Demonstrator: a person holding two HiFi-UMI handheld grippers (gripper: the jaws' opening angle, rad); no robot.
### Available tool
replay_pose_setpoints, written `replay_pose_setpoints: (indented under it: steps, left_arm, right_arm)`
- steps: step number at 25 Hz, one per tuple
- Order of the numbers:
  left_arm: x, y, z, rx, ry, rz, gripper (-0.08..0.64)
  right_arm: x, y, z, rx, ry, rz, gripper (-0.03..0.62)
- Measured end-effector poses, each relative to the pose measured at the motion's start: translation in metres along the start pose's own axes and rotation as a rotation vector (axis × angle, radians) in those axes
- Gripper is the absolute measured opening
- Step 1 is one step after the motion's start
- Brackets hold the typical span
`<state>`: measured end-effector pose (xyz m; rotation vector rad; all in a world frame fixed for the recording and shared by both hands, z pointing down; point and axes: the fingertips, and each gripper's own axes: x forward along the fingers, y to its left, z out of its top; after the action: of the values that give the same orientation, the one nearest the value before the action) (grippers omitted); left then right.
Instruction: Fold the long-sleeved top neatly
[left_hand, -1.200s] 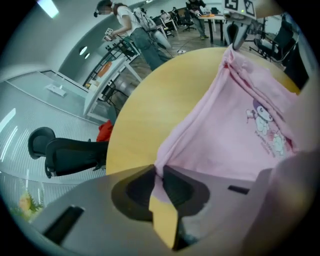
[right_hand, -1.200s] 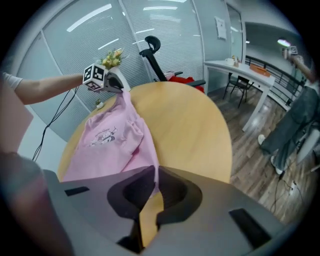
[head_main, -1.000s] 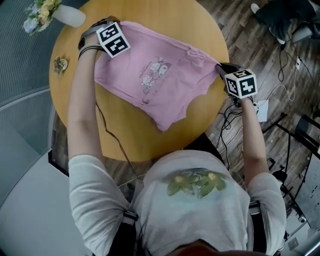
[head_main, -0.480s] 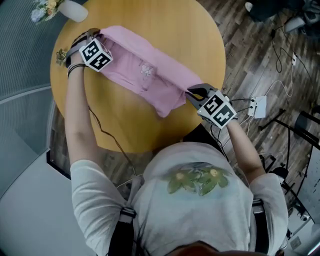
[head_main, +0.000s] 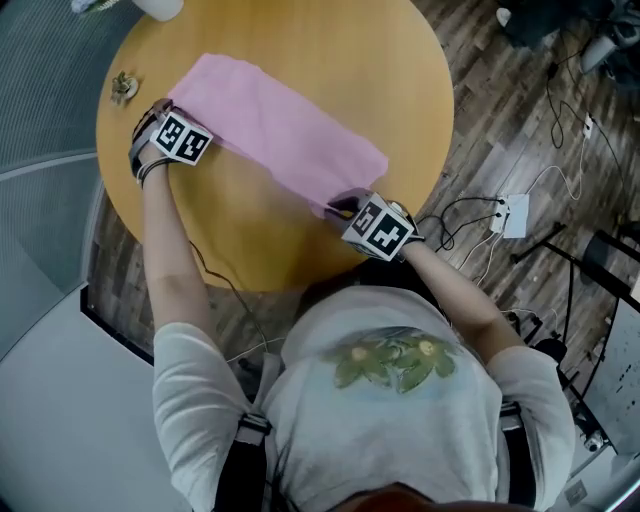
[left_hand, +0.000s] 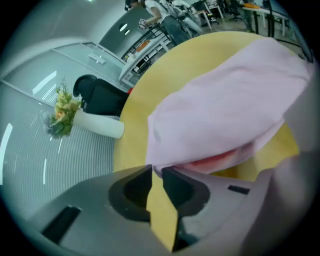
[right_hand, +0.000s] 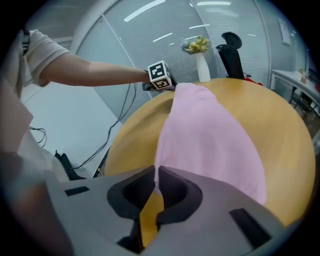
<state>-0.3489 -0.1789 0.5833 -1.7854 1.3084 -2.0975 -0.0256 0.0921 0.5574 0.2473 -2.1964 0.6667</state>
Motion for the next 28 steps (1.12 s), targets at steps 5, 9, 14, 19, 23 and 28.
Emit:
replay_pose_setpoints:
  steps: [5,9,14,19,23,28]
  left_arm:
    - [0.022,-0.029,-0.018,-0.157,0.136,-0.058,0.064]
    - [0.019,-0.036,-0.032,-0.250,0.164,-0.147,0.077]
    - [-0.014,-0.011,-0.056,-0.477,0.100,-0.157,0.077]
    - [-0.067,-0.015,-0.026,-0.820,-0.103,-0.211,0.077]
    - [-0.115,-0.055,0.031,-1.093,-0.344,-0.319,0.077]
    - [-0.182,-0.136,0.088,-1.315,-0.500,-0.478,0.077]
  right_arm:
    - [0.043,-0.006,-0.029,0.061,0.049,-0.037,0.074]
    - [0.042,0.001,-0.029,0.047,0.058,-0.003,0.149]
    - [0.007,-0.006,-0.015,0.071,-0.010,-0.003,0.164]
    - [-0.031,-0.060,-0.007,0.145,-0.078,-0.138,0.164]
    - [-0.055,-0.098,-0.004,0.167,-0.092,-0.217,0.164]
    - [-0.063,-0.137,-0.010,0.180,-0.064,-0.292,0.164]
